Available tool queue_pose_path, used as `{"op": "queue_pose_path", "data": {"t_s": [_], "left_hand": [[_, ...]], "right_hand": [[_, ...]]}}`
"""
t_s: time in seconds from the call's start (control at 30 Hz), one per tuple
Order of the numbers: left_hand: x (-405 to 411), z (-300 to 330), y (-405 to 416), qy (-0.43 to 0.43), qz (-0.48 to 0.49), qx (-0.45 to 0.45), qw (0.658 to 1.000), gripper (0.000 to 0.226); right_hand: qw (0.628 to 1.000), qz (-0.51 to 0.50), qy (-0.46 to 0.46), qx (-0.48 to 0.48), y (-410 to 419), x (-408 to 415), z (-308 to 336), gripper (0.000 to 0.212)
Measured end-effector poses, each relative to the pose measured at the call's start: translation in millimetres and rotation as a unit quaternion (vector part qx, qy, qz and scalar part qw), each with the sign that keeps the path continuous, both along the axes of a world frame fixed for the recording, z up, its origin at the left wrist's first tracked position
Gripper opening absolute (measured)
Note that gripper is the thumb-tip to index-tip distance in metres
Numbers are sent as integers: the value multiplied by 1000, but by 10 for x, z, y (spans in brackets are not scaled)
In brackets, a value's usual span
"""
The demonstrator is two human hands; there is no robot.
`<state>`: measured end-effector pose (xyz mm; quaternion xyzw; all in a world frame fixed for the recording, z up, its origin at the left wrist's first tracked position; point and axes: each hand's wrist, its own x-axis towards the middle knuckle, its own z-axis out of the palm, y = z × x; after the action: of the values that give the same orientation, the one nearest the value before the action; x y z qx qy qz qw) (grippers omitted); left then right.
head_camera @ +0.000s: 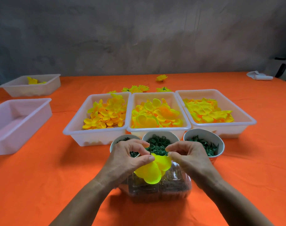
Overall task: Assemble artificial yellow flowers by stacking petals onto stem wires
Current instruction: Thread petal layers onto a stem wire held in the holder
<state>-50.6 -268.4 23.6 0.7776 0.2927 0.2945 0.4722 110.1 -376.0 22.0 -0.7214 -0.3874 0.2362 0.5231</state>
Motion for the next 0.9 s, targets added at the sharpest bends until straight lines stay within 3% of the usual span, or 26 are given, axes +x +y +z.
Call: {"op": "queue_pose_path", "data": {"t_s": [0.27,0.4,0.6,0.7,0.9], "left_hand": [[17,-116,-24,-49,8,-7,999,16],[37,-119,-13,-57,-8,-1,998,8],[48,-89,5,-57,-20,-15,998,10],[57,-71,-1,-53,-27,-12,998,7],[35,-79,14,-56,-26,-44,997,10]], "right_hand": [[998,-11,-33,52,70,103,87,19],[994,-16,-70,77,164,259,170,11],[976,-111,-174,64,375,832,224,11],[955,-158,-252,3,517,1255,232,17],[891,-192,-323,-256,736,1930,217,39]]}}
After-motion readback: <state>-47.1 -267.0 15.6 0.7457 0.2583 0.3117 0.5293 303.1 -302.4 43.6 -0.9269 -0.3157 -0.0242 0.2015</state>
